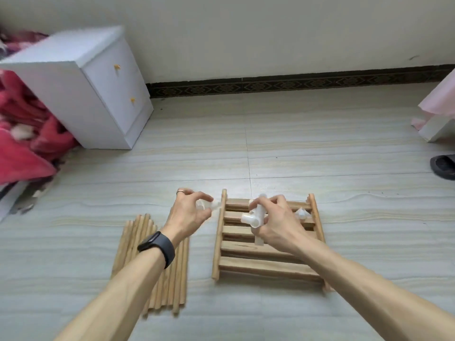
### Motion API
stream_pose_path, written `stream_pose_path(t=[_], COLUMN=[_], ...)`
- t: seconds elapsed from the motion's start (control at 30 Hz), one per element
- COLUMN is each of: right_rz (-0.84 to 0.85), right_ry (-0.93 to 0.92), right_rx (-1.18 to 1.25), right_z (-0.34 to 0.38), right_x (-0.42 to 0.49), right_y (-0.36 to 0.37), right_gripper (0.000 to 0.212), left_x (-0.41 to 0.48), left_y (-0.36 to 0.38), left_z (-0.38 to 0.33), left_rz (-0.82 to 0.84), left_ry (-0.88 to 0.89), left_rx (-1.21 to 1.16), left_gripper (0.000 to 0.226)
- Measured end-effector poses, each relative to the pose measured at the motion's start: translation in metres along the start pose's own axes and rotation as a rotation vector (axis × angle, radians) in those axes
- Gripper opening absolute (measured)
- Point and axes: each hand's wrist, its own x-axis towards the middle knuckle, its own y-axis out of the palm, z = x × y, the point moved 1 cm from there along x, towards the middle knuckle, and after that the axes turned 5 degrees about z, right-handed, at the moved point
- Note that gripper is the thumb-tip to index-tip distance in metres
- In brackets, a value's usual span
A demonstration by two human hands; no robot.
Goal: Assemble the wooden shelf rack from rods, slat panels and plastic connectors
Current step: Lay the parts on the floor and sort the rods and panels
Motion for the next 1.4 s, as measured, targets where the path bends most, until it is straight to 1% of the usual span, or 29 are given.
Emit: stream_pose_path(t=[0.1,0.17,0.23,0.3,0.37,0.5,0.63,0.73,0.8,0.87,0.93,0.97,1.03,1.1,1.2,1.3,1.4], right_rz=[0.093,0.179,0.258,0.323,0.383,0.509,0.606,0.655,0.680,0.683,0.674,0.677,0.711,0.754,0.774,0.745,0.699], right_ry=[-0.124,-0.190,-0.241,-0.265,-0.252,-0.167,-0.048,0.063,0.121,0.120,0.098,0.092,0.074,0.054,0.024,0.040,0.096], right_rx=[-0.068,-0.174,-0.278,-0.287,-0.233,-0.117,-0.070,-0.033,-0.023,-0.031,-0.027,-0.015,0.021,0.046,0.069,0.098,0.129], right_z=[0.061,0.102,0.136,0.162,0.176,0.168,0.139,0.117,0.101,0.090,0.085,0.085,0.085,0.086,0.089,0.091,0.095], right_x=[0.002,0.006,0.009,0.011,0.009,-0.008,-0.030,-0.044,-0.055,-0.064,-0.067,-0.067,-0.065,-0.065,-0.068,-0.070,-0.068], right_y=[0.011,0.033,0.064,0.101,0.142,0.226,0.294,0.326,0.342,0.354,0.364,0.368,0.376,0.381,0.384,0.379,0.363], right_gripper=[0.039,0.038,0.039,0.040,0.043,0.046,0.045,0.048,0.046,0.041,0.038,0.038,0.044,0.051,0.054,0.056,0.058], left_x=[-0.068,-0.117,-0.160,-0.197,-0.229,-0.278,-0.299,-0.303,-0.306,-0.313,-0.318,-0.320,-0.319,-0.314,-0.306,-0.302,-0.302], left_y=[-0.029,-0.041,-0.043,-0.042,-0.036,-0.017,-0.002,0.006,0.013,0.023,0.032,0.035,0.040,0.041,0.038,0.034,0.025], left_z=[0.057,0.101,0.145,0.186,0.220,0.265,0.285,0.286,0.286,0.289,0.294,0.297,0.303,0.306,0.303,0.300,0.294], left_rz=[-0.091,-0.135,-0.181,-0.233,-0.273,-0.311,-0.333,-0.347,-0.407,-0.471,-0.500,-0.489,-0.394,-0.280,-0.157,-0.055,0.029], left_ry=[-0.132,-0.272,-0.433,-0.531,-0.610,-0.751,-0.859,-0.884,-0.912,-0.986,-1.066,-1.094,-1.111,-1.078,-1.011,-0.977,-0.932], left_rx=[-0.164,-0.294,-0.350,-0.391,-0.446,-0.508,-0.498,-0.487,-0.476,-0.502,-0.540,-0.556,-0.567,-0.561,-0.558,-0.493,-0.404], left_gripper=[0.020,0.023,0.021,0.020,0.020,0.021,0.025,0.024,0.022,0.020,0.020,0.021,0.030,0.041,0.053,0.054,0.054])
